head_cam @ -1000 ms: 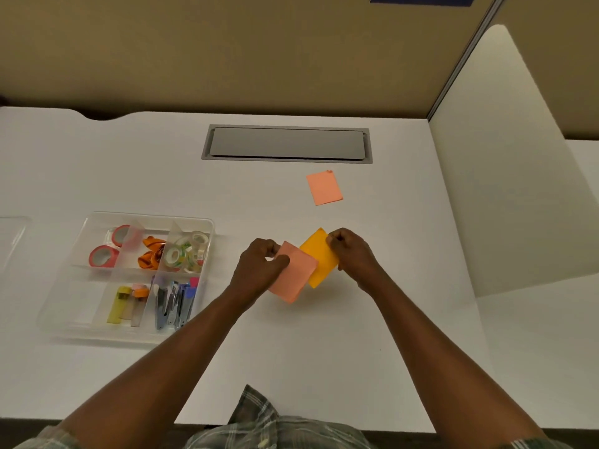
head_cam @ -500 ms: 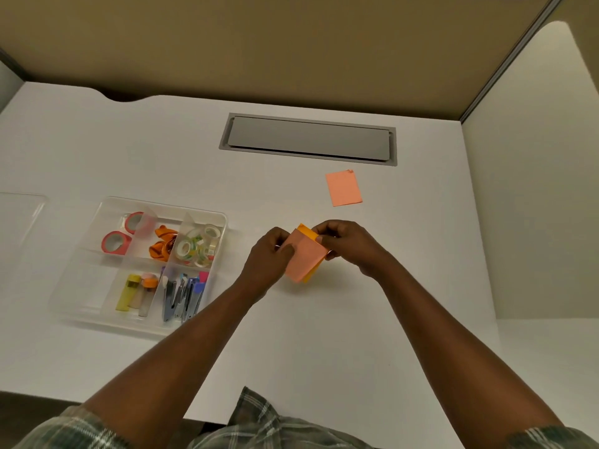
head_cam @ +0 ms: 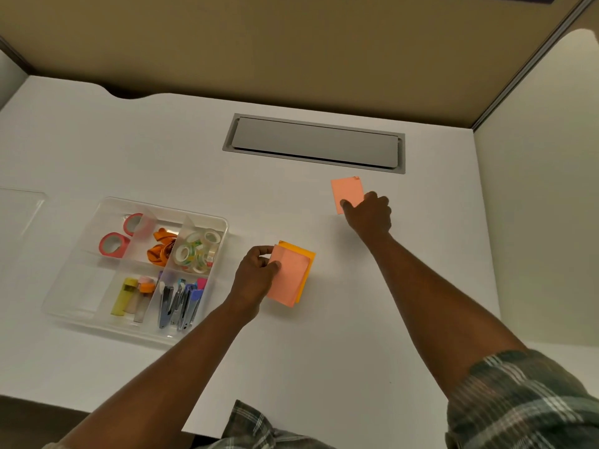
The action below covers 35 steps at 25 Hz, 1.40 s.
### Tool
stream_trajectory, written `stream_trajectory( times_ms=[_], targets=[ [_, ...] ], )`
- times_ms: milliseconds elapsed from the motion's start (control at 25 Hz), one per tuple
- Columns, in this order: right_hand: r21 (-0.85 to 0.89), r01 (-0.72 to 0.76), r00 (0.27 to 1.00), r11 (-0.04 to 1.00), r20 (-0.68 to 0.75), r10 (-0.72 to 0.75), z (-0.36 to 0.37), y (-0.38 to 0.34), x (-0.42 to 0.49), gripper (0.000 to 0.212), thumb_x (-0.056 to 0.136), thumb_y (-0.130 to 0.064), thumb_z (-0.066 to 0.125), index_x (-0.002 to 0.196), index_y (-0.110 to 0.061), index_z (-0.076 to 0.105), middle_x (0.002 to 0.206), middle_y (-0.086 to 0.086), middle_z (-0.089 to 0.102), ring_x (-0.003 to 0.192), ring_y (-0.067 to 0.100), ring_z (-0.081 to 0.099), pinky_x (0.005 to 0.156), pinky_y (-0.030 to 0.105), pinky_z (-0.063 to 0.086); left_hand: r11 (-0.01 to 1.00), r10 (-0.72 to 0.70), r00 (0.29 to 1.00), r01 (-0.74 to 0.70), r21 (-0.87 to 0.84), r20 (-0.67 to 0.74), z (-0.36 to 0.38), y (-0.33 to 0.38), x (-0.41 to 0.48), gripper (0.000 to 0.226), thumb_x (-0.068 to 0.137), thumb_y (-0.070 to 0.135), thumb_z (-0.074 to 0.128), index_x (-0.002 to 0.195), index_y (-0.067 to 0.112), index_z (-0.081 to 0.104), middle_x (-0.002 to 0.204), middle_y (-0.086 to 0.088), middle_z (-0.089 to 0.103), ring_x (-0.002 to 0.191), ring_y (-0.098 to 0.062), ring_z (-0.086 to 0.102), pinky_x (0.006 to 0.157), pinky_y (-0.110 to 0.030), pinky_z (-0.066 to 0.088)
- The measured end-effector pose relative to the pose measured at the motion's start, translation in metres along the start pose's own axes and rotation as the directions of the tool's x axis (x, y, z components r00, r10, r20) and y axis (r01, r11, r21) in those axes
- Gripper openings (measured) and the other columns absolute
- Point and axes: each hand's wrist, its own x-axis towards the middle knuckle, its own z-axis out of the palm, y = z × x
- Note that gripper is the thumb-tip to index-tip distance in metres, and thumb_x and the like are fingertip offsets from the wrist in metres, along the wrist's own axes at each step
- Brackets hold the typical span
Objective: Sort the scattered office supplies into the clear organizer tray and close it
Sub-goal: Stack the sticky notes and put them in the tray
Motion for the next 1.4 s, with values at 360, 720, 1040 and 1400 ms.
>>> stream_trajectory(
  times_ms=[360,720,1040,1400],
  targets=[
    [-0.25,-0.02,0.998,0.968,-0.067,0.004,0.028,-0.022,0.031,0.077,0.076,-0.056,0.075,0.127,-0.005,0.048,0.129,0.012,0.044,0.121,0.028,0.045,0.09,0.039,0.046,0.998,-0.049,0.999,0.048,-0.031,-0.021,-0.017,-0.018,-0.004,0.024,0.093,0.008,0.06,0.108,0.026,0.061,0.101,-0.007,0.066,0.092,-0.024,0.061,0.078,-0.038,0.047],
    [-0.082,0.134,0.988,0.988,0.083,-0.127,0.039,0.013,-0.02,0.064,0.079,-0.041,0.078,0.123,-0.007,0.046,0.121,0.014,0.057,0.115,0.036,0.055,0.086,0.043,0.047,0.996,-0.073,0.997,0.072,-0.043,-0.023,-0.022,-0.023,-0.006,0.024,0.094,0.007,0.06,0.115,0.018,0.062,0.1,-0.004,0.066,0.091,-0.022,0.06,0.071,-0.032,0.045],
    [0.52,-0.139,0.935,0.843,0.351,-0.062,0.038,0.054,-0.129,0.04,0.086,-0.028,0.068,0.119,-0.019,0.047,0.113,0.008,0.062,0.088,0.028,0.06,0.068,0.036,0.049,0.971,-0.159,0.987,0.159,-0.18,0.017,-0.026,-0.025,-0.018,0.016,0.092,0.009,0.06,0.105,0.016,0.065,0.113,-0.012,0.067,0.104,-0.033,0.06,0.087,-0.046,0.048],
    [0.692,-0.283,0.836,0.664,0.517,-0.183,0.039,0.043,-0.223,0.023,0.092,-0.01,0.051,0.113,-0.015,0.059,0.092,0.008,0.071,0.082,0.02,0.068,0.073,0.037,0.054,0.978,-0.16,0.985,0.15,-0.144,-0.062,-0.018,-0.023,-0.044,0.023,0.097,0.015,0.055,0.119,0.013,0.056,0.119,-0.008,0.06,0.102,-0.024,0.055,0.08,-0.036,0.046]
  ],
)
